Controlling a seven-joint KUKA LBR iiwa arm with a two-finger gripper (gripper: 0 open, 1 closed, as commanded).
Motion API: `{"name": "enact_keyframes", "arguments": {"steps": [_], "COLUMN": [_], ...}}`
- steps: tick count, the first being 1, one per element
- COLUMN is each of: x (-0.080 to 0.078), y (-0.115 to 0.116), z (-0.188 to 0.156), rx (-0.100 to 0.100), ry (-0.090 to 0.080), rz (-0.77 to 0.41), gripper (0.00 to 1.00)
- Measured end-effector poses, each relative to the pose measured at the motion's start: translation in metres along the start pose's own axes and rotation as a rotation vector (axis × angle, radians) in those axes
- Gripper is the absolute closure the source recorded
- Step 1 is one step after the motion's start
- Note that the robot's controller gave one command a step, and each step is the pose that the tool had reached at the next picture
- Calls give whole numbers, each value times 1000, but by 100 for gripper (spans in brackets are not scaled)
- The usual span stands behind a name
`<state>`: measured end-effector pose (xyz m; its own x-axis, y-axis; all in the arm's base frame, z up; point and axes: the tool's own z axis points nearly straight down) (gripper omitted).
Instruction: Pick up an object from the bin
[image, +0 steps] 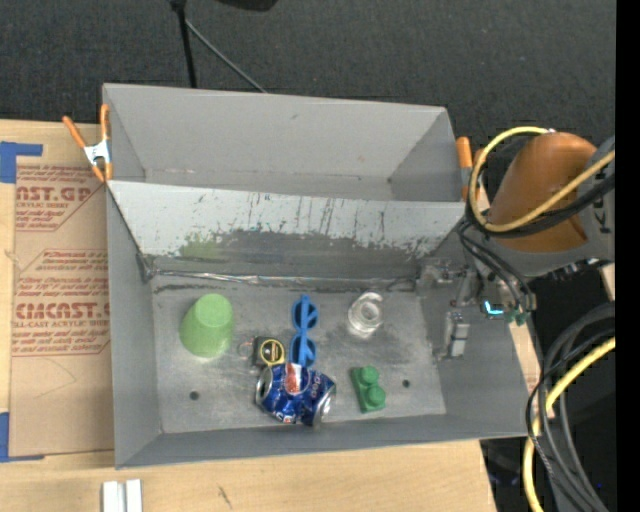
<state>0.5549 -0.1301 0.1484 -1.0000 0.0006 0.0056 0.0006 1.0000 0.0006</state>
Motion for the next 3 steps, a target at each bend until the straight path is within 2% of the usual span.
{"name": "enact_keyframes", "arguments": {"steps": [1,2,3], "x": [16,57,42], "y": [91,128,167], "z": [75,78,78], "rx": [-2,0,1], "ry": [-4,-8,-10], "rz": [-141,-182,-224], "gripper": [0,0,0]}}
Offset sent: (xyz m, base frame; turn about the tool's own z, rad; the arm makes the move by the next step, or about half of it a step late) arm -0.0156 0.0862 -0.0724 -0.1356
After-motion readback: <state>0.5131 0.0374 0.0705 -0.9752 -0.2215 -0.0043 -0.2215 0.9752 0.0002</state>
